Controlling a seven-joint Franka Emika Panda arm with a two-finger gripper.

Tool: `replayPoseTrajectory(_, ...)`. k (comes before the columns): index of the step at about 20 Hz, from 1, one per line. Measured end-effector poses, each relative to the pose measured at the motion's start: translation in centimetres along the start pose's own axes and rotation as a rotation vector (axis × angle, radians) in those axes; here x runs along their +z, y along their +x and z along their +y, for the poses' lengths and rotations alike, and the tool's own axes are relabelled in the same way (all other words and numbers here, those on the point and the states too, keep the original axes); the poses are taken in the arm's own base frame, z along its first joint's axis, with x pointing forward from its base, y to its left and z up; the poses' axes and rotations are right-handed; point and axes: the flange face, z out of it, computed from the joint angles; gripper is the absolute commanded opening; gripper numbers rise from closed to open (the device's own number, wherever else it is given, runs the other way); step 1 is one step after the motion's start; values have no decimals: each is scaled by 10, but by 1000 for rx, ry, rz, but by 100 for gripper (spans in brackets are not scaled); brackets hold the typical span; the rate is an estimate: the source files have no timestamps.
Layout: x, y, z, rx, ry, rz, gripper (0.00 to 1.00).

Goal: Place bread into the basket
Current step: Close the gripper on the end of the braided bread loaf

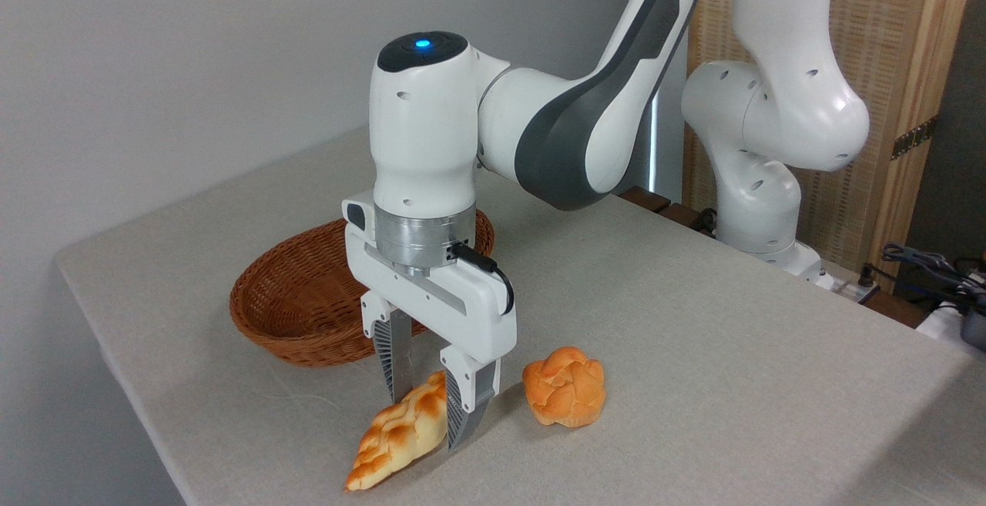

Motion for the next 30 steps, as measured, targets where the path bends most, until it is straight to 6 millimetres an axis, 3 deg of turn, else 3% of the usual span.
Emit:
replayPoseTrajectory(2,1,0,0,0,-2,-2,67)
replayPoseTrajectory(4,3,0,1,9,-3,-4,55)
replayPoseTrajectory(6,4,0,1,30,-5,-4,55)
replayPoseTrajectory(9,6,0,1,37,-8,-7,46)
replayPoseTrajectory(30,13,2,4,41,-18,-14,46)
